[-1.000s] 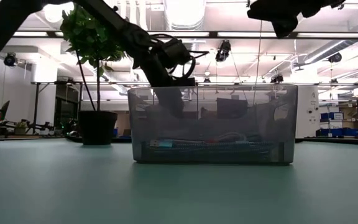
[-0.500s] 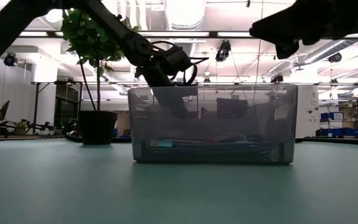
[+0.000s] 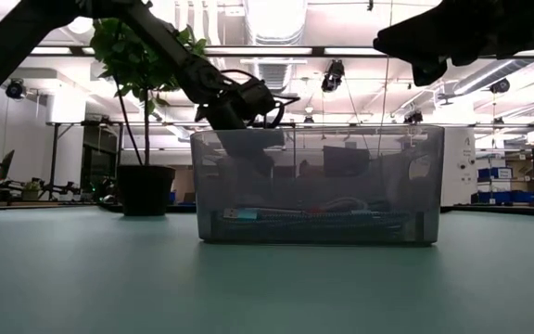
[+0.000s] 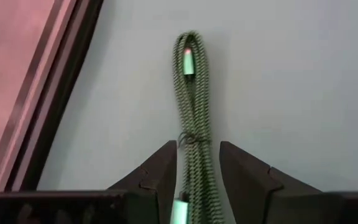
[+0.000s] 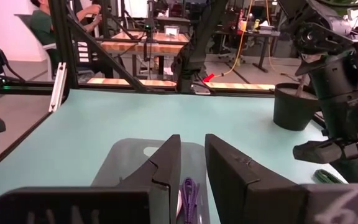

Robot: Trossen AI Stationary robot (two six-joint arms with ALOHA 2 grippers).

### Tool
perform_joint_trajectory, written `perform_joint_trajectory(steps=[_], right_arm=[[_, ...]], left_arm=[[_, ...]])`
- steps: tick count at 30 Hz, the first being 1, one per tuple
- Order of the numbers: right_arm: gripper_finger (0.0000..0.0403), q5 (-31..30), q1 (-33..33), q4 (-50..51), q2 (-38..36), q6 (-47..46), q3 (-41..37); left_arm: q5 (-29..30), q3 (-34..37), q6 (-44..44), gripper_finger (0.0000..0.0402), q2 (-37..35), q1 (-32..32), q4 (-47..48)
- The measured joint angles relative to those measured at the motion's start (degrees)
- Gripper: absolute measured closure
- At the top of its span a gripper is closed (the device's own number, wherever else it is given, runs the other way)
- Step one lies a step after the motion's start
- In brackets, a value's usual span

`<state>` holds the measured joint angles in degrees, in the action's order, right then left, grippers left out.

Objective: Pick and place USB-C Cables
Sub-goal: Put the black green charger cable into the black bin

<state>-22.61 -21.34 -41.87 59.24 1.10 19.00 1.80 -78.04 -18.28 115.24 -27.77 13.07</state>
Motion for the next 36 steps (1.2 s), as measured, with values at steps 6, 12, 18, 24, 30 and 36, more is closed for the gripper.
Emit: perform_joint_trajectory(steps=[6, 12, 18, 24, 30, 36], right_arm=[[0.0340, 0.0, 0.0, 0.0, 0.0, 0.2, 0.0], [0.0340, 0.0, 0.0, 0.0, 0.0, 0.3, 0.0], [0.0340, 0.0, 0.0, 0.0, 0.0, 0.1, 0.0], [0.0340, 0.0, 0.0, 0.0, 0.0, -0.2, 0.0], [0.0340, 0.0, 0.0, 0.9, 0.0, -0.9, 0.1], [0.0340, 0.1, -0.2, 0.5, 0.0, -5.3, 0.1]], left_arm=[[-0.2, 2.7, 0.1, 0.0295, 0.0, 0.0, -3.2], [-0.2, 4.4, 0.3, 0.0295, 0.0, 0.0, -3.8], [0.1, 6.4, 1.5, 0.0295, 0.2, -0.4, -5.6], [0.4, 6.8, 1.6, 0.0332, 0.6, -0.3, -5.7], [2.0, 6.6, 1.6, 0.0391, 0.6, -0.3, -5.6], [8.1, 6.3, 0.2, 0.0397, -1.9, 1.3, -4.0]])
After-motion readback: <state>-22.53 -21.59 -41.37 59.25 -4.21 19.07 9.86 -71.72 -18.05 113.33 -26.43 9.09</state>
